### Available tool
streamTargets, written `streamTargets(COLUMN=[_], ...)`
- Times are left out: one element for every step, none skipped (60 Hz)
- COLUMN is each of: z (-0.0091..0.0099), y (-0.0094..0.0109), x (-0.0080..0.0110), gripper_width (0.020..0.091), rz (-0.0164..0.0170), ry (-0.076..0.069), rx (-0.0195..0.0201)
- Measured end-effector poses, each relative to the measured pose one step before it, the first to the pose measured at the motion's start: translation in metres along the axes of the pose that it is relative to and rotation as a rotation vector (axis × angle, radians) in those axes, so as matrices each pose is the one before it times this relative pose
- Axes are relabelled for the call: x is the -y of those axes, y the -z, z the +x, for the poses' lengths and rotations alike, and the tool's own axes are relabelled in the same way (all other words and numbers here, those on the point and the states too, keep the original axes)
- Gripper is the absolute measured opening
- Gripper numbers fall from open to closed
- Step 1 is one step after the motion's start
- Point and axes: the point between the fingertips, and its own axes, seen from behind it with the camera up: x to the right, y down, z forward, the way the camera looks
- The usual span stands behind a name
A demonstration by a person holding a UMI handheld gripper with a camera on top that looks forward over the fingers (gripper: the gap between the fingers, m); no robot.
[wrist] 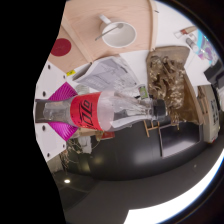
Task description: Pour water
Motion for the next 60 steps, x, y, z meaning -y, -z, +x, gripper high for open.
streamTargets(z=[0.00078, 0.00083, 0.00021, -0.00258, -0.00103, -0.00142, -0.00185, -0.00247, -0.00273, -0.0022, -0.0014, -0.00442, -0.00104, -0.00024, -0.00145, -0.00162, -0.00126, -0.00029, 0.00019, -0.00223, -0.00006, -0.00026, 0.00074, 0.00081, 0.00077, 0.00054, 0.00046, -0.00049, -0.00082, -0.00083, -0.00061, -0.00048, 0.00071, 0.00074, 0.00039, 0.00071, 0.00078, 0.0, 0.00007, -0.00074, -0.00086, -0.00048, 0.00014, 0.00033, 0.00014, 0.00066, -0.00131, 0.00047, -0.00037, 0.0001, -0.00001, -0.00005, 0.00259, -0.00013, -0.00036, 0.0002, 0.0003, 0.00046, 0.00067, 0.00011], y=[0.00115, 0.00106, 0.0013, 0.00504, -0.00185, 0.00272, 0.00105, 0.00103, 0.00067, 0.00047, 0.00003, 0.00126, 0.00006, -0.00226, -0.00099, -0.00139, -0.00122, -0.00137, -0.0015, -0.00141, -0.00188, -0.00113, -0.00157, -0.00152, -0.00174, -0.00181, -0.00186, -0.00224, -0.0021, -0.00205, -0.00279, -0.00199, -0.00178, -0.00187, -0.00168, -0.00152, -0.00166, -0.00102, -0.00152, -0.00137, -0.00075, -0.00143, -0.0011, -0.00125, -0.00112, -0.00047, 0.00098, 0.00028, -0.00001, 0.00068, 0.00048, 0.00043, 0.00045, 0.00018, 0.00027, 0.00034, 0.00005, 0.00019, 0.00049, 0.0008], x=[-0.00091, -0.00048, -0.00028, 0.00139, -0.00244, -0.00012, -0.00052, -0.00057, -0.00053, -0.00134, -0.00215, -0.00199, -0.00358, -0.00499, -0.00502, -0.0049, -0.00543, -0.00533, -0.00525, -0.00589, -0.00567, -0.00601, -0.00578, -0.00555, -0.00585, -0.00609, -0.00621, -0.00653, -0.00621, -0.00598, -0.00483, -0.00668, -0.00536, -0.00478, -0.00394, -0.00378, -0.00366, -0.0036, -0.00324, -0.00278, -0.00239, -0.00234, -0.00299, -0.00312, -0.00321, -0.00287, -0.00099, 0.00321, -0.00187, -0.001, 0.00108, -0.0006, 0.00137, -0.00062, -0.00079, -0.00008, -0.00022, -0.00054, -0.00049, -0.00035], gripper_width=[0.0217, 0.0218, 0.0218, 0.0218, 0.0219, 0.0221, 0.0221, 0.0221, 0.0221, 0.0222, 0.0221, 0.0221, 0.022, 0.0219, 0.022, 0.022, 0.022, 0.022, 0.022, 0.022, 0.022, 0.022, 0.022, 0.022, 0.0221, 0.022, 0.022, 0.022, 0.022, 0.022, 0.0221, 0.0221, 0.0221, 0.022, 0.0221, 0.022, 0.0221, 0.022, 0.022, 0.0221, 0.022, 0.022, 0.022, 0.0221, 0.0223, 0.0223, 0.0224, 0.0223, 0.0226, 0.0231, 0.024, 0.0251, 0.0262, 0.0272, 0.029, 0.0311, 0.0339, 0.0368, 0.0397, 0.0418], rz=[0.00144, 0.00316, 0.00492, 0.00398, 0.00528, 0.0016, 0.0045, 0.0068, 0.00735, 0.00523, 0.00361, 0.00182, -0.00271, -0.00062, -0.00334, -0.00139, -0.00187, -0.00057, 0.00083, 0.00103, -0.00155, 0.00217, 0.00146, 0.00171, 0.00062, -0.001, -0.00185, -0.00247, -0.00233, -0.00125, -0.0023, 0.00088, -0.00121, 0.00015, 0.00196, 0.00294, 0.00267, -0.00111, 0.0002, 0.00175, 0.00301, 0.00224, 0.00004, -0.00225, -0.00254, -0.00348, 0.00104, 0.0224, 0.00301, 0.00082, 0.00828, 0.00093, 0.00354, 0.00318, -0.00008, 0.00062, -0.00153, -0.00489, -0.00607, -0.00771], ry=[-0.0546, -0.0575, -0.0584, -0.0523, -0.0571, -0.0529, -0.0561, -0.0553, -0.0538, -0.0523, -0.0512, -0.0476, -0.0466, -0.0414, -0.0413, -0.0403, -0.0397, -0.036, -0.0308, -0.0293, -0.0274, -0.0236, -0.0223, -0.0189, -0.0174, -0.0178, -0.0189, -0.0197, -0.0201, -0.0196, -0.0183, -0.0159, -0.011, -0.007, -0.0051, -0.0038, -0.003, -0.0035, -0.0021, -0.0037, -0.0052, -0.003, -0.0024, -0.0016, -0.0016, -0.0022, -0.0038, -0.0004, 0.0012, 0.002, 0.0, -0.0024, -0.0031, -0.0044, -0.0058, -0.0052, -0.0055, -0.0061, -0.0062, -0.0057], rx=[0.01472, 0.01289, 0.01436, 0.00525, 0.02396, 0.01205, 0.02071, 0.02217, 0.02261, 0.02002, 0.01575, 0.00496, 0.00941, 0.01542, 0.0132, 0.01434, 0.0129, 0.00984, 0.00775, 0.00347, 0.00694, 0.00543, 0.00442, 0.00391, 0.0036, 0.00325, 0.00366, 0.00553, 0.0082, 0.00836, 0.00471, -0.00022, 0.0018, 0.0016, 0.00155, 0.00013, -0.00045, 0.00046, 0.00212, 0.0037, 0.003, 0.00244, -0.00036, -0.00183, -0.0022, 0.00105, -0.00115, -0.0015, -0.00264, -0.00144, -0.00026, 0.0, 0.00083, -0.00154, 0.00039, -0.0003, -0.00007, -0.00009, -0.00076, 0.00095])
